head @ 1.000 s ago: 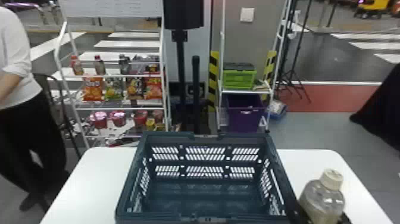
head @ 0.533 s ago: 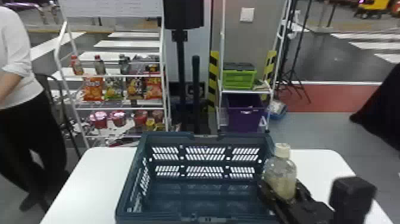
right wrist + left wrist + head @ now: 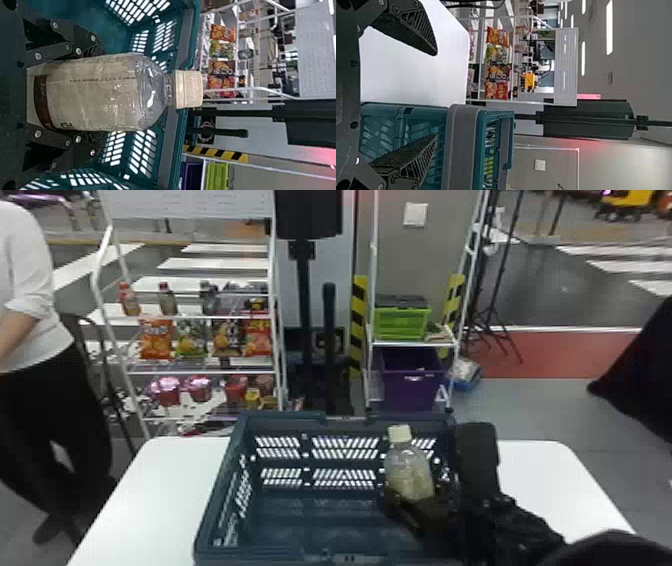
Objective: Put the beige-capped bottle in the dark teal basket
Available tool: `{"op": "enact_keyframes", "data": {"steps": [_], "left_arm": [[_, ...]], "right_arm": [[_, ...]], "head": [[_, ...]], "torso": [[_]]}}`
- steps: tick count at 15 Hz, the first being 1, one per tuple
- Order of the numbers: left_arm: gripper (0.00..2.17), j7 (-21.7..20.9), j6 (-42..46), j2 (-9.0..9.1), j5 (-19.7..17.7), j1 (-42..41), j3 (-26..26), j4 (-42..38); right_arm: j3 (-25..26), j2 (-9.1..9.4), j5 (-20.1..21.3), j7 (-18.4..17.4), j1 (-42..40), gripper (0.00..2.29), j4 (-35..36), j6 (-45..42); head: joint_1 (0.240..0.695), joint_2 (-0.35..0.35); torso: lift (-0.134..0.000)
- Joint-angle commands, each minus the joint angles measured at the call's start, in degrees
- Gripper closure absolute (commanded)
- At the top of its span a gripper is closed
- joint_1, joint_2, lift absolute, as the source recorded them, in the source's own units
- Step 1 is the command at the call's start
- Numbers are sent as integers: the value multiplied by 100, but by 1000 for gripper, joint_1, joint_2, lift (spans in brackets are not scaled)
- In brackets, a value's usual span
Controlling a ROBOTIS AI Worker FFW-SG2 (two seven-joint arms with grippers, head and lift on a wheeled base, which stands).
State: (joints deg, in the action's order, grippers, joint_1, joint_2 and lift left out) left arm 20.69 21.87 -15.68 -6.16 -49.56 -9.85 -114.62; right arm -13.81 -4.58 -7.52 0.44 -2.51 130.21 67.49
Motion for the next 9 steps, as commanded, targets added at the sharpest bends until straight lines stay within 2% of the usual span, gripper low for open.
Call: {"op": "enact_keyframes", "data": {"steps": [1, 6, 9], "left_arm": [[154, -13, 32, 4, -17, -1, 10, 19], [154, -39, 208, 12, -35, 7, 36, 133], [154, -57, 383, 30, -87, -10, 80, 186]], "right_arm": [[-149, 124, -39, -26, 488, 2074, -286, 648], [-351, 458, -30, -44, 1182, 2074, -1103, 1386], [-430, 464, -13, -44, 1464, 2074, -1578, 1579]], "head": [[499, 0], [499, 0], [499, 0]], "torso": [[0], [0], [0]]}}
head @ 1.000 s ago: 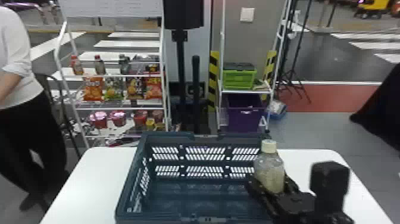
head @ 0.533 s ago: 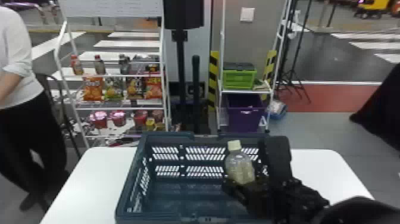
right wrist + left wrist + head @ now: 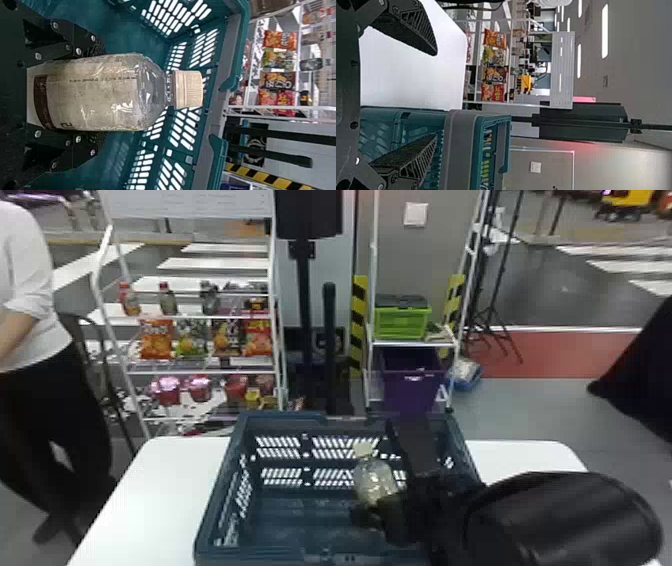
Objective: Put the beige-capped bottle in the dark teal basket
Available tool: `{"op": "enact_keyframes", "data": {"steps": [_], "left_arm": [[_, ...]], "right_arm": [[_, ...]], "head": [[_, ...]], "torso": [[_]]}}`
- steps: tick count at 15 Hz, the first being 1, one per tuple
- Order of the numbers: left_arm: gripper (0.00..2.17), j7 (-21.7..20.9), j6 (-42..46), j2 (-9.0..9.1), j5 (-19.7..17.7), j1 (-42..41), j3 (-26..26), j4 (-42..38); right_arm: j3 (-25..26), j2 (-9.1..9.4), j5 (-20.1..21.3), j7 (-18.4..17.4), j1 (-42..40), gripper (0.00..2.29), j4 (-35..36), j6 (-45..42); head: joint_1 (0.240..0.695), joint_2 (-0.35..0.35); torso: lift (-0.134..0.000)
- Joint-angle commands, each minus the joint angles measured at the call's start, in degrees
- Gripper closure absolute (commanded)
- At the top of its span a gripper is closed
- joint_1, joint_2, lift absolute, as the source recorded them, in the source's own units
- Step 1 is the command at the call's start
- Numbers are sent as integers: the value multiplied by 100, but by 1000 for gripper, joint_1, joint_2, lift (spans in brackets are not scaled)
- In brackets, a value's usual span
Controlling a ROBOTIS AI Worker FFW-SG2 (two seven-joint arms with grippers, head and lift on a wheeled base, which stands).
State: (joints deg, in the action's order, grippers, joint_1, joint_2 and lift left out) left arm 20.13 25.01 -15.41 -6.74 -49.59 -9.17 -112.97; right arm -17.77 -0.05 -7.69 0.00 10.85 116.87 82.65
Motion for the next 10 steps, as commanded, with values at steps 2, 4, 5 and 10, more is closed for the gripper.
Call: {"op": "enact_keyframes", "data": {"steps": [2, 4, 5, 10], "left_arm": [[154, -9, 122, 3, -38, -25, 47, 29], [154, -17, 122, 3, -46, -34, 73, 21], [154, -17, 122, 3, -55, -34, 82, 29], [154, -26, 193, 3, -64, -60, 100, 38]], "right_arm": [[-51, 10, -4, 0, 269, 2074, -551, 81], [-95, 10, -39, 0, 427, 2074, -894, 63], [-122, 10, -75, 0, 497, 2074, -1052, 63], [-227, 10, -101, 0, 726, 2074, -1632, -95]], "head": [[499, 0], [499, 0], [499, 0], [499, 0]], "torso": [[0], [0], [0], [0]]}}
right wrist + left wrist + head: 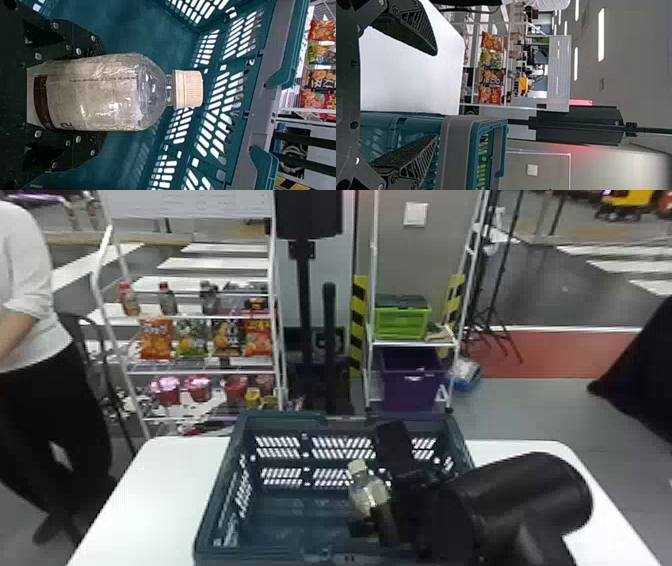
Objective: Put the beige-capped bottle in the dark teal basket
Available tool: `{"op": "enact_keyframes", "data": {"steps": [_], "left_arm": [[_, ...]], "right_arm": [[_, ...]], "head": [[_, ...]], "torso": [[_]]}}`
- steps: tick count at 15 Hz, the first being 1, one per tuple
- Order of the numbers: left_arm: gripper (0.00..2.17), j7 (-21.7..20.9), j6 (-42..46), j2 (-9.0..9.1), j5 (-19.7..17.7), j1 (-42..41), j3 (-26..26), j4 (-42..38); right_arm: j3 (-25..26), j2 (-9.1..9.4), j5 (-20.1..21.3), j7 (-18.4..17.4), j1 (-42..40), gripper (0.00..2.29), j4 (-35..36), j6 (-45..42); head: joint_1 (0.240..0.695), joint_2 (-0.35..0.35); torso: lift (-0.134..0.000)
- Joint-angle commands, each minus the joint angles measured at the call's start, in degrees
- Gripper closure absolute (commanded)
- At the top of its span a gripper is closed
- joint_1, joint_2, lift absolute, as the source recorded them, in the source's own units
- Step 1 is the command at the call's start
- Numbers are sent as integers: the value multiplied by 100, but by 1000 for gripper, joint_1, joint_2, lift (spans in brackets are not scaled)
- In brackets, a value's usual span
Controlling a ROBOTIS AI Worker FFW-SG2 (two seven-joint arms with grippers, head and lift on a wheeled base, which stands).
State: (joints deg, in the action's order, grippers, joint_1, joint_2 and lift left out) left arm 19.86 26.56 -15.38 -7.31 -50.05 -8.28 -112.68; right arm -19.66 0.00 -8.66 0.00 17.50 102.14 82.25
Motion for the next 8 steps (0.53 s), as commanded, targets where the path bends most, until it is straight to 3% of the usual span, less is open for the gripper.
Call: {"op": "enact_keyframes", "data": {"steps": [1, 7, 8], "left_arm": [[154, 1, 90, 0, -16, -22, 20, 18], [154, -8, 213, 0, -25, -48, 37, 53], [154, -17, 248, 0, -33, -75, 81, 53]], "right_arm": [[-55, 5, -4, 0, 96, 2071, -247, -91], [-90, 5, -75, 0, 219, 2051, -642, -442], [-90, 5, -75, 9, 219, 1868, -642, -477]], "head": [[499, 0], [499, 0], [499, 0]], "torso": [[0], [0], [0]]}}
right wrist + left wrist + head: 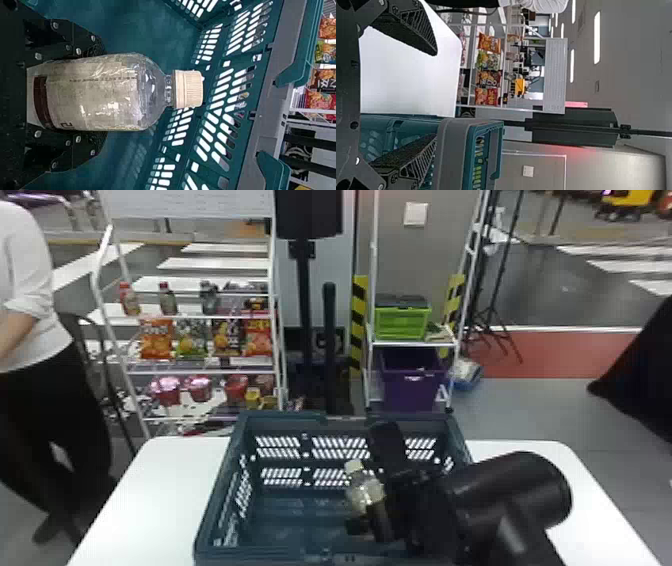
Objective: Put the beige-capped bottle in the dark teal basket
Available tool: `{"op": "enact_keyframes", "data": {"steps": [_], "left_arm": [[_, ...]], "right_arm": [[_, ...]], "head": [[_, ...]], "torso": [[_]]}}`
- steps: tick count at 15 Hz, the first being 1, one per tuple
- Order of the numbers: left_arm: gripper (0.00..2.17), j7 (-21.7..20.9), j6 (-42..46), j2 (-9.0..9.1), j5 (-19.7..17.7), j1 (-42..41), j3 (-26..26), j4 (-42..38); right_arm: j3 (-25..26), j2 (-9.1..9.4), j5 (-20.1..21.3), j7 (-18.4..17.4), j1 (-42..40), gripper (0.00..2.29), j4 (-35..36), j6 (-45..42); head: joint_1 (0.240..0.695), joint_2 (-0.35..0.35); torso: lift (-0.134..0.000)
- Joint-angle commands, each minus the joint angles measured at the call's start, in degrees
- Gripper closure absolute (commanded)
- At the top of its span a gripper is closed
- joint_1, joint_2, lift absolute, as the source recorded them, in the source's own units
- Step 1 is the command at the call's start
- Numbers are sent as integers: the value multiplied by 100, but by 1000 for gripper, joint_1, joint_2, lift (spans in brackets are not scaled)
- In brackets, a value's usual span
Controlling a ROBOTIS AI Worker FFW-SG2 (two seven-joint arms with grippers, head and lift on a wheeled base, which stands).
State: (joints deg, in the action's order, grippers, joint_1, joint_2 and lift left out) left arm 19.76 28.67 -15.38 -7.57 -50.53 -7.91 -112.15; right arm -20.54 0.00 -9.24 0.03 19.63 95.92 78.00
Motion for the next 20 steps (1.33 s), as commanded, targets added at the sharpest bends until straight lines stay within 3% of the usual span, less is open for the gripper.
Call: {"op": "enact_keyframes", "data": {"steps": [1, 2, 3, 9, 17, 18, 20], "left_arm": [[154, -16, 37, 0, -17, -36, 53, -8], [154, -16, 55, 0, -26, -45, 61, -8], [154, -25, 73, 0, -26, -53, 70, -8], [154, -33, 196, 0, -26, -106, 79, -8], [154, -25, 284, 0, -26, -141, 88, -17], [154, -33, 301, 0, -26, -141, 79, -8], [154, -33, 301, 0, -26, -141, 79, -8]], "right_arm": [[-3, 5, -139, 6, 6, 1382, -21, -123], [6, 5, -227, -3, -3, 606, -12, -193], [-3, 5, -236, -3, -11, 22, -3, -193], [24, 5, -245, -135, -196, 39, 340, -210], [243, 5, -271, -135, -1031, 39, 2150, -228], [287, -18, -262, -135, -1259, 39, 2484, -404], [437, -281, -280, -135, -1787, 39, 2941, -826]], "head": [[499, 0], [499, 0], [499, 0], [499, 0], [499, 0], [499, 0], [499, 0]], "torso": [[0], [0], [0], [0], [0], [0], [0]]}}
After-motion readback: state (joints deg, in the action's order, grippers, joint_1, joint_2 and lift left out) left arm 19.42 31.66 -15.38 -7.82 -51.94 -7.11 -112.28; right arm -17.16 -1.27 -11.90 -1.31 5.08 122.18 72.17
